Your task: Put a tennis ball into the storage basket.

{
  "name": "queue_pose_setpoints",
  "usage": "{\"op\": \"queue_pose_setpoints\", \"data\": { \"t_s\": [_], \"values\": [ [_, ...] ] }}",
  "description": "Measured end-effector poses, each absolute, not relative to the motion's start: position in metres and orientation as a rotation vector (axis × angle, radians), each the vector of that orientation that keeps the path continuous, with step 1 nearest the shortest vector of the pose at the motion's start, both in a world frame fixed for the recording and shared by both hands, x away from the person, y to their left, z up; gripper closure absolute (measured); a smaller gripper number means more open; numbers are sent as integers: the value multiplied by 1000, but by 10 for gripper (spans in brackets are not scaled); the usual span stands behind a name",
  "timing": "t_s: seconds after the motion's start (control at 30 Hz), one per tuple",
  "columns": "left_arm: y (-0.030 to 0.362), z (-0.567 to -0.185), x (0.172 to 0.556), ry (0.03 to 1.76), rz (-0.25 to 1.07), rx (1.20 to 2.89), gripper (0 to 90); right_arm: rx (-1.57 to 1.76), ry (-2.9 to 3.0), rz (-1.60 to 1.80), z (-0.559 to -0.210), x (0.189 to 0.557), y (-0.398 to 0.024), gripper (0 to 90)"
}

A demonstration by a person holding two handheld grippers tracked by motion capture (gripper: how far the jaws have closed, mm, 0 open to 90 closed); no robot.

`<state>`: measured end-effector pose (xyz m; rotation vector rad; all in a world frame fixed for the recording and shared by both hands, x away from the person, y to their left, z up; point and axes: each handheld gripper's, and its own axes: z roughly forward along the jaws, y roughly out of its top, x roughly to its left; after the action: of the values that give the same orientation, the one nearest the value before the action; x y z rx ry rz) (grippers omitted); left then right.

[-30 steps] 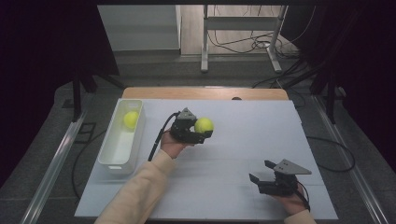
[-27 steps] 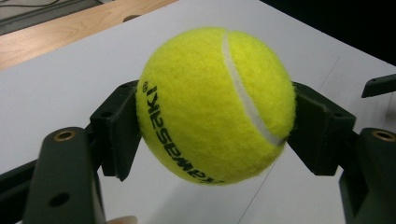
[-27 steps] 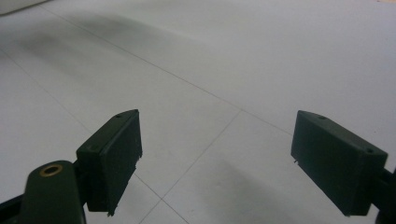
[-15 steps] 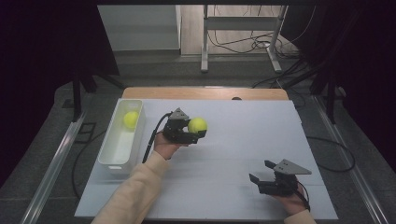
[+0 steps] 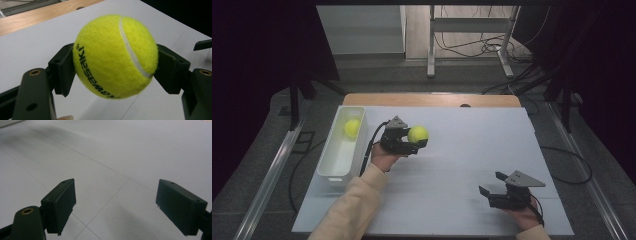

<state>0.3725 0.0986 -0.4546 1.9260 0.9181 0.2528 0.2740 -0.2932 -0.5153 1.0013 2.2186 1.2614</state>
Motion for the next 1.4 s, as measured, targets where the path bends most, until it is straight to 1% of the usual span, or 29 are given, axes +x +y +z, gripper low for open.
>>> {"op": "queue_pose_setpoints", "data": {
  "t_s": [0.4, 1.4],
  "values": [
    [116, -453, 367, 937, 255, 1903, 268, 1000, 2219, 1260, -515, 274, -293, 171],
    [144, -445, 354, 963, 251, 1853, 267, 1003, 2221, 1254, -516, 274, -293, 171]
  ]
}}
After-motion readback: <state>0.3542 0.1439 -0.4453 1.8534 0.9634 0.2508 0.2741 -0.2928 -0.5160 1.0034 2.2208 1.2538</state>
